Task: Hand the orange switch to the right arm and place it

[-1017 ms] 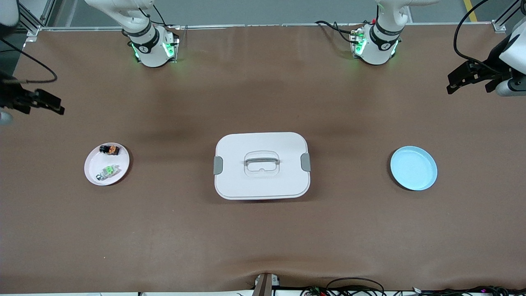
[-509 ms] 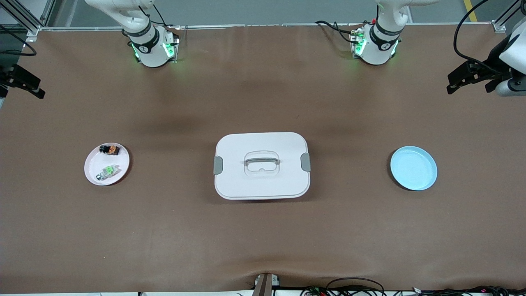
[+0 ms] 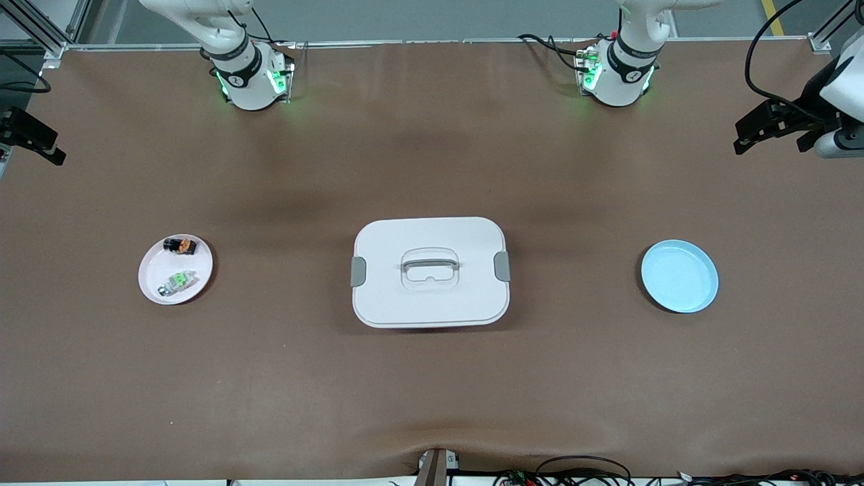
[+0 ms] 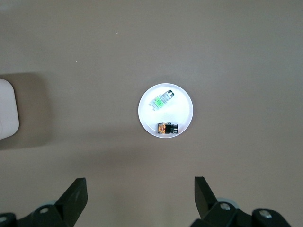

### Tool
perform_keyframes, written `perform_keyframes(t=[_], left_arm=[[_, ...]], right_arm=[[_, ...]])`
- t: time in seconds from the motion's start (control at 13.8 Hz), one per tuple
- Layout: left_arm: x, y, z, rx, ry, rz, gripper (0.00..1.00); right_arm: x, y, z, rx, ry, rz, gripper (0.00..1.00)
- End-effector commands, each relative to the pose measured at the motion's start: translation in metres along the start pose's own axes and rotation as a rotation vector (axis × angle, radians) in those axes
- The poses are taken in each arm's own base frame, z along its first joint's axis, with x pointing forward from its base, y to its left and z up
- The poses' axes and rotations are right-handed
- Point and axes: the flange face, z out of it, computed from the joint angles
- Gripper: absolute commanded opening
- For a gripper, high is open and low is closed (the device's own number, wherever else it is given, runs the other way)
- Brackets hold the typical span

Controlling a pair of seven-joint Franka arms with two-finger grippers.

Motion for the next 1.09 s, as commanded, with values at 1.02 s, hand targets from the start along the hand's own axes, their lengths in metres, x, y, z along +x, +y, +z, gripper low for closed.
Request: perform_keyframes(t=[1.02], left_arm=[[-0.0023, -0.0005, -0.0055, -0.003, 0.005, 0.005, 1.00]], right_arm=[[0.0027, -0.0039, -0.0043, 0.012, -0.019, 0.006, 1.00]])
